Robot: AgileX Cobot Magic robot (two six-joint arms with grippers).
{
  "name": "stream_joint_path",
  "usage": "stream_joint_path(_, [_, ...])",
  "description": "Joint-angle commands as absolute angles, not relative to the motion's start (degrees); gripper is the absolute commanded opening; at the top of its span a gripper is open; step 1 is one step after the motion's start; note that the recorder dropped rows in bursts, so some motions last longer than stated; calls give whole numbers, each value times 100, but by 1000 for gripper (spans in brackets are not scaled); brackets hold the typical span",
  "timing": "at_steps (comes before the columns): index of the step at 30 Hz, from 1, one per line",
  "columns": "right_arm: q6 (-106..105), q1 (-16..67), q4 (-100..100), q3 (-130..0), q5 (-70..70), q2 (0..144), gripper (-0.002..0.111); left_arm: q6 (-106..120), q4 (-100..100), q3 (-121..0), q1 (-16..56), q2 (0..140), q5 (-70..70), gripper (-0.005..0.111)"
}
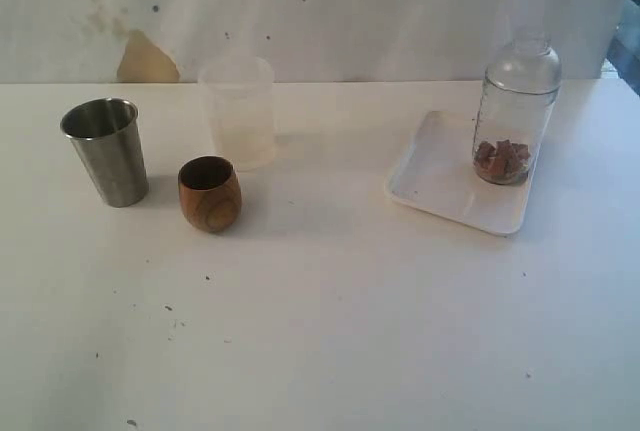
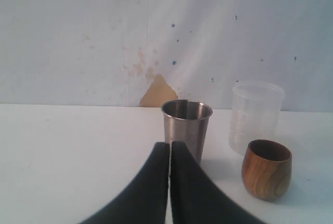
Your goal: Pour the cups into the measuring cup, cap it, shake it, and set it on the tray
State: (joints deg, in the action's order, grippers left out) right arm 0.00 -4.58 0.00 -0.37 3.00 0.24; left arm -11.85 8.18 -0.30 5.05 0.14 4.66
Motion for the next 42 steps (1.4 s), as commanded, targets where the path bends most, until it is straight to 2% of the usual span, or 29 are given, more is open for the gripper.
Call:
stream_joint_path(1, [0, -450, 0, 0, 430, 0, 0, -1173, 820, 0, 535, 0, 414, 1])
stream_joint_path(5, [0, -450, 0, 0, 459, 0, 0, -1173, 820, 0, 535, 0, 414, 1])
stream_joint_path(10, [0, -450, 0, 0, 1161, 0, 0, -1173, 820, 0, 535, 0, 414, 1])
stream_joint_path(42, [0, -450, 0, 0, 1148, 0, 0, -1173, 820, 0, 535, 0, 414, 1])
